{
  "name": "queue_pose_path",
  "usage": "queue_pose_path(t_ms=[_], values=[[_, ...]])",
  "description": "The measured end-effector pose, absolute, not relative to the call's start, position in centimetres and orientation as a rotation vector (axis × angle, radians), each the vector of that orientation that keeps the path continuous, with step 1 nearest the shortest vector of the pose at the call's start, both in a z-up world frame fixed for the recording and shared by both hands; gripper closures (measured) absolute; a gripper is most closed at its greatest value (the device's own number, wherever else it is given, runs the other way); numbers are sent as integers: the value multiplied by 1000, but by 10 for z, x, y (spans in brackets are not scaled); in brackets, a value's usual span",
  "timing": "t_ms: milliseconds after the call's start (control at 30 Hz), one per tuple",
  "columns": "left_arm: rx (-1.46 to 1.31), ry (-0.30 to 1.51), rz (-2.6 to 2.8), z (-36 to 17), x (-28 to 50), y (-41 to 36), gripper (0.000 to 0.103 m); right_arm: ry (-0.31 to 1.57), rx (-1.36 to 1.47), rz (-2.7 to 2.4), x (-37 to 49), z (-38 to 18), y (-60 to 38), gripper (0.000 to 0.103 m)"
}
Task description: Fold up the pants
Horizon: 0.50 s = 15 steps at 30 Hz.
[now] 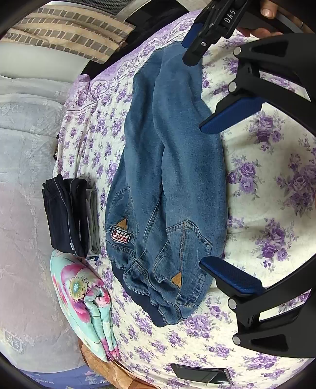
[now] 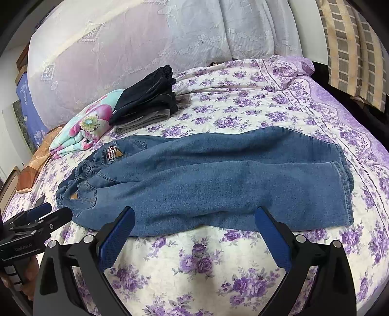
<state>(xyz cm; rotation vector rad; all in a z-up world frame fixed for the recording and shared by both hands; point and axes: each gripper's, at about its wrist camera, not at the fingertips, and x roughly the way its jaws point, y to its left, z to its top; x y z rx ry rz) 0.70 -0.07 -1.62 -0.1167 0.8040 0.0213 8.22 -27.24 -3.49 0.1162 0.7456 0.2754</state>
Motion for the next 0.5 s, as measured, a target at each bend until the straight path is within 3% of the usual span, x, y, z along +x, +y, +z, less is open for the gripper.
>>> queue_pose_path(t_ms=[500], values=[[-117, 810, 21, -19, 13, -1, 5, 755, 122, 278, 88, -38, -272, 4]])
